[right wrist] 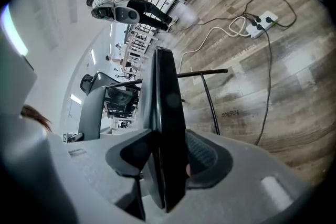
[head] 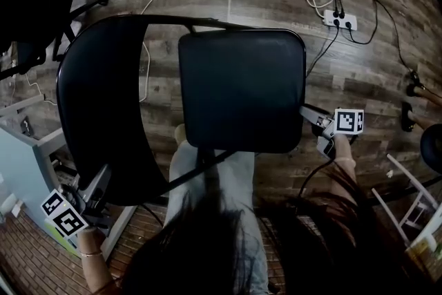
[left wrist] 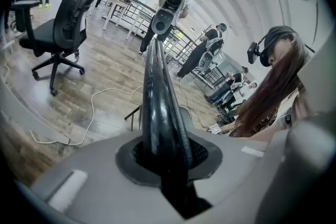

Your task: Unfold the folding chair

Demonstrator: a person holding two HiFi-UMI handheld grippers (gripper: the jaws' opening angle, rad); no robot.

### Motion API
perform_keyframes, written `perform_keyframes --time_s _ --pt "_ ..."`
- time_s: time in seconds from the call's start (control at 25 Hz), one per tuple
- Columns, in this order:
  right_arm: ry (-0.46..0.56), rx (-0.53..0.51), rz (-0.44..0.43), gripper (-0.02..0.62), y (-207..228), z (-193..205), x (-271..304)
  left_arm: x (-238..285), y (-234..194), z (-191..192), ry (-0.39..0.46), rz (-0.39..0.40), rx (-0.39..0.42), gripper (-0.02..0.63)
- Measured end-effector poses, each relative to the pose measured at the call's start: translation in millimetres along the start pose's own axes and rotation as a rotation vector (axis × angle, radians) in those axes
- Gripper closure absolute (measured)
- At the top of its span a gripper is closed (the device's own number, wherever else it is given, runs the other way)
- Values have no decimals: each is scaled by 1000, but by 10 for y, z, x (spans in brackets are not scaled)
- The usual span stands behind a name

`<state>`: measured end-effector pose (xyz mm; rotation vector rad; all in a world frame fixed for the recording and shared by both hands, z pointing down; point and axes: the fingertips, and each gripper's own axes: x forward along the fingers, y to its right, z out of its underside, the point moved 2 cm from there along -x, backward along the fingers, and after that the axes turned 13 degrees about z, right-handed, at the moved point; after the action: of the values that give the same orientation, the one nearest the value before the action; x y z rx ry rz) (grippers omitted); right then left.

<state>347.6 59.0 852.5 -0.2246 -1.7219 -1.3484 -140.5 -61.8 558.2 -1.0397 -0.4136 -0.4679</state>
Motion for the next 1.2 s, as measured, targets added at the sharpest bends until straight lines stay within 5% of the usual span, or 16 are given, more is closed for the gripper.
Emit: perform_keyframes --time_s 0.12,0.28,1.2 --pt "21 19 -65 414 -30 -27 18 66 65 5 -1 -2 4 534" --pt "36 51 47 431 218 -8 -64 164 183 21 2 -5 12 531" --pt "212 142 98 486 569 -31 -78 508 505 81 -8 -39 34 520"
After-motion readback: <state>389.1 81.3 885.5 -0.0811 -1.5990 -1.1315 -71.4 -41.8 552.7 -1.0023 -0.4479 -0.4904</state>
